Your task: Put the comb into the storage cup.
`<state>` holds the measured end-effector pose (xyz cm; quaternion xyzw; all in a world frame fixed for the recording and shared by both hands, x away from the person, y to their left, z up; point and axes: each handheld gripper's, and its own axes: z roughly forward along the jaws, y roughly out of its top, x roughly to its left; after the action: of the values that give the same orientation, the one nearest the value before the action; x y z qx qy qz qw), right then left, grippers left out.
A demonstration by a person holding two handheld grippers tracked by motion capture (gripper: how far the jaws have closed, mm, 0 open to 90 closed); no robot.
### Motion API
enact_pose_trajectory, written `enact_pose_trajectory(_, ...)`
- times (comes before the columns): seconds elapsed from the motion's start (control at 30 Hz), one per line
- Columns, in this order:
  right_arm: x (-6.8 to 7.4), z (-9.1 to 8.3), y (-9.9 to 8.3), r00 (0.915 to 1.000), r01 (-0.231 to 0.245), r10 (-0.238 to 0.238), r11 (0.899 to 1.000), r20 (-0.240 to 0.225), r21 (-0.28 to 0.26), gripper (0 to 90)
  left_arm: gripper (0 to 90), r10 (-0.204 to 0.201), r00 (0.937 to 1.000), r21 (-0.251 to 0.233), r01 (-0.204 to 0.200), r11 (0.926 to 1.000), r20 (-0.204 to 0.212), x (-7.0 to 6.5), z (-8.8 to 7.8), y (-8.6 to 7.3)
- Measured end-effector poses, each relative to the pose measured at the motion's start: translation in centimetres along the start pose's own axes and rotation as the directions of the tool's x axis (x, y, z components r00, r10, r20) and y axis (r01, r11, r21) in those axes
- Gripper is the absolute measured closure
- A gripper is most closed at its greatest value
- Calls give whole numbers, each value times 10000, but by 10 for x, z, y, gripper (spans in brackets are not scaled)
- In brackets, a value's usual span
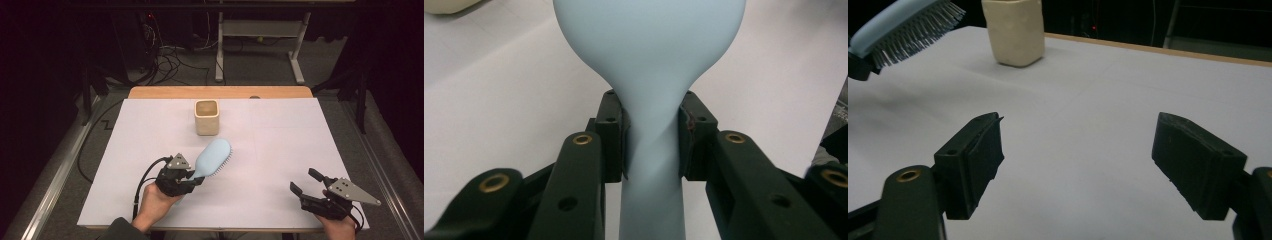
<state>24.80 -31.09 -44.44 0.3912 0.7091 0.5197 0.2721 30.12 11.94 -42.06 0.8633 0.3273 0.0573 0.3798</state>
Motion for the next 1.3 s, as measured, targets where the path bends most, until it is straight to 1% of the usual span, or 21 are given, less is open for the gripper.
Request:
enact_pose_trajectory(0.1, 5, 3, 4, 9997, -2, -1, 9999, -240, -118, 208, 691, -3, 10000, -70, 4, 10000, 31, -1, 0, 0)
enact_pose_trajectory(0.13, 8, 3, 5, 9996, 28, -33, 9999, -268, -157, 216, 691, 74, 9999, -49, -73, 10000, 106, -1, 0, 0)
enact_pose_trajectory(0.2, 12, 4, 7, 9991, 195, -206, 9993, -377, -307, 224, 691, 54, 9999, -119, -52, 9999, 123, -2, 0, 0)
enact_pose_trajectory(0.27, 16, 6, 9, 9983, 196, -215, 9992, -534, -352, 224, 691, 39, 9999, -193, -36, 9998, 135, -2, 0, 0)
enact_pose_trajectory(0.33, 17, 7, 10, 9981, 229, -249, 9991, -565, -359, 223, 691, 60, 9999, -212, -57, 9998, 146, -2, 0, 0)
enact_pose_trajectory(0.4, 20, 10, 11, 9971, 178, -203, 9993, -736, -338, 221, 691, 62, 9999, -263, -58, 9996, 153, -3, 0, 0)
enact_pose_trajectory(0.47, 22, 12, 11, 9965, 32, -61, 9994, -834, -347, 219, 691, 93, 9998, -337, -87, 9994, 171, -4, 0, 0)
enact_pose_trajectory(0.6, 27, 17, 14, 9948, 100, -137, 9992, -1009, -376, 214, 691, 135, 9997, -357, -128, 9993, 186, -5, 0, 0)
enact_pose_trajectory(0.83, 35, 26, 16, 9905, 169, -205, 9995, -1356, -277, 211, 691, 208, 9995, -426, -198, 9989, 243, -7, 0, 0)
enact_pose_trajectory(1.03, 42, 32, 17, 9857, 212, -259, 9993, -1666, -297, 210, 691, 264, 9993, -503, -250, 9984, 274, -8, 0, 0)
enact_pose_trajectory(1.13, 44, 35, 18, 9827, 93, -158, 9993, -1845, -363, 211, 691, 299, 9991, -529, -283, 9982, 288, -9, 0, 0)
enact_pose_trajectory(1.3, 49, 38, 20, 9744, 58, -159, 9989, -2240, -459, 210, 691, 309, 9990, -603, -289, 9978, 310, -10, 1, 0)
